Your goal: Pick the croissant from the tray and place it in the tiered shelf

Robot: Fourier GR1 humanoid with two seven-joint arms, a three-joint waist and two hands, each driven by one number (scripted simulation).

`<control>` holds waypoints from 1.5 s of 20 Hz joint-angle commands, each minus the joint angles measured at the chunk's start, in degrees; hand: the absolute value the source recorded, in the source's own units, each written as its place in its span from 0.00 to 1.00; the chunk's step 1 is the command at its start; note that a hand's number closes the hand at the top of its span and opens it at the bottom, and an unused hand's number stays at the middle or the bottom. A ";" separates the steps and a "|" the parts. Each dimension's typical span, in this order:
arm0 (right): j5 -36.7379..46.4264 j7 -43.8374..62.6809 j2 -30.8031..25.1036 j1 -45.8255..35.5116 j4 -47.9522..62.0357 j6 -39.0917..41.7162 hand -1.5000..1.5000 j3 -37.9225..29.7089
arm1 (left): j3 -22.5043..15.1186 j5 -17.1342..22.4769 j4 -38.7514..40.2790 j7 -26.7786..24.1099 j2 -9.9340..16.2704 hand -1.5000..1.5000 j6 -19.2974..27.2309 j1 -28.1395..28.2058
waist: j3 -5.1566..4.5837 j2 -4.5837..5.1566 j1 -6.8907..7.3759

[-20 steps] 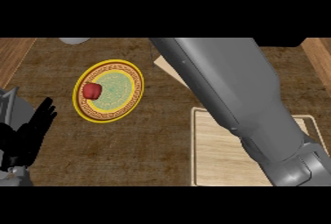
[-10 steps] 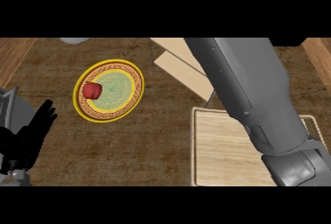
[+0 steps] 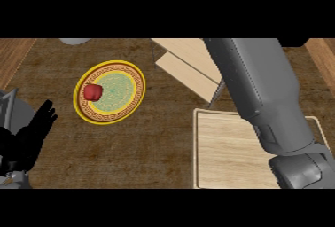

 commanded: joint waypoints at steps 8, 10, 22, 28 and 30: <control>-1.68 2.12 1.18 0.13 -5.12 -10.32 0.00 -6.31 | 0.54 0.41 1.36 -1.11 0.03 0.50 -1.24 0.75 | 0.01 0.01 0.06; -3.70 4.17 3.23 0.81 -6.88 -13.92 0.00 -6.45 | 0.94 0.48 1.70 -0.16 0.27 0.50 -0.58 -1.52 | 0.00 0.06 0.27; -6.73 7.48 3.31 5.40 -35.42 -9.50 0.00 -3.30 | 1.87 -0.53 3.07 -0.75 0.47 0.50 0.45 -1.30 | -0.01 -0.79 -1.96; -1.89 12.53 2.61 7.19 -54.31 5.74 0.00 -5.20 | 3.68 0.76 1.30 -0.94 1.43 0.50 -0.40 2.22 | 0.01 -1.70 -3.73; -0.28 15.38 3.32 8.30 -59.57 8.99 0.00 -3.55 | 2.92 0.63 -0.12 0.59 0.39 0.50 0.29 2.70 | 0.04 -2.15 -4.05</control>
